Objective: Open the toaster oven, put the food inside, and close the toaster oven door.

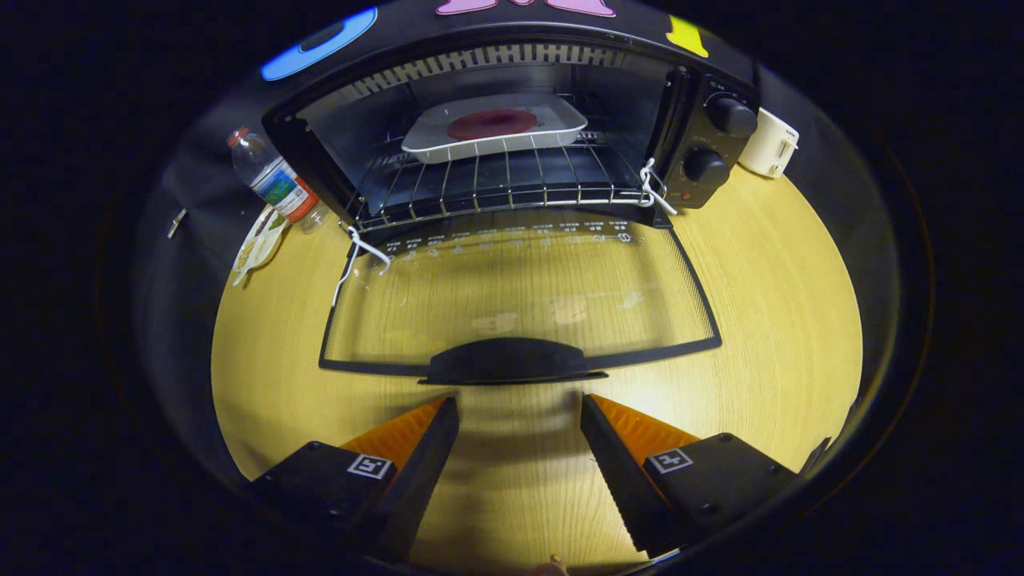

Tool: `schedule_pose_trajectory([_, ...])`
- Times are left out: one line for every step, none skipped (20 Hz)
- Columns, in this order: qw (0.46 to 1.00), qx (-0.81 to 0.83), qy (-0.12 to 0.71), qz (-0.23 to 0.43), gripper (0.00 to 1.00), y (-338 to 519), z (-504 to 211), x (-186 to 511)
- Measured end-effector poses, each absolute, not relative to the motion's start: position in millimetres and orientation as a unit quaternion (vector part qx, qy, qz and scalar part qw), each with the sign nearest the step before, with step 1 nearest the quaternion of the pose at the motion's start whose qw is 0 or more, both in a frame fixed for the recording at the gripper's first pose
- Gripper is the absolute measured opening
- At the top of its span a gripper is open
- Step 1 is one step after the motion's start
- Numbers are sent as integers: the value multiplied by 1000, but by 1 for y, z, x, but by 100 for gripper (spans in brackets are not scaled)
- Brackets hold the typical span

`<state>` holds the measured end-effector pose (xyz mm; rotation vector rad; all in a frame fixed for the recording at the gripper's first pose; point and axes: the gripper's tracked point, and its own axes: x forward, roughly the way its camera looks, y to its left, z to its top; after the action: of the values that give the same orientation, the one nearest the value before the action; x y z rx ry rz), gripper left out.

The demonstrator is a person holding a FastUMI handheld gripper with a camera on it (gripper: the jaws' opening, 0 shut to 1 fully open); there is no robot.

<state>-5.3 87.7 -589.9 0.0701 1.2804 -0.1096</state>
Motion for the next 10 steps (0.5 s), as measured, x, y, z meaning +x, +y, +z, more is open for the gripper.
schedule_pose_trajectory([797,36,601,-55,100,88,-595,-5])
schedule_pose_trajectory([797,34,600,-58,100,87,-593,-4])
schedule_pose_trajectory([798,27,600,-54,100,86,-598,-4])
schedule_pose_trajectory([802,21,595,-52,99,86,-597,-3])
schedule_pose_trajectory([801,21,596,-52,100,87,-597,-4])
schedule_pose_trajectory([802,22,595,-54,99,87,-596,-3])
schedule_pose_trajectory([802,22,595,-53,99,87,-596,-2])
schedule_pose_trajectory([803,26,593,-49,99,88,-593,-1])
schedule_pose_trajectory([806,25,589,-44,100,89,-590,-2])
schedule_pose_trajectory([811,22,583,-37,99,89,-585,-1])
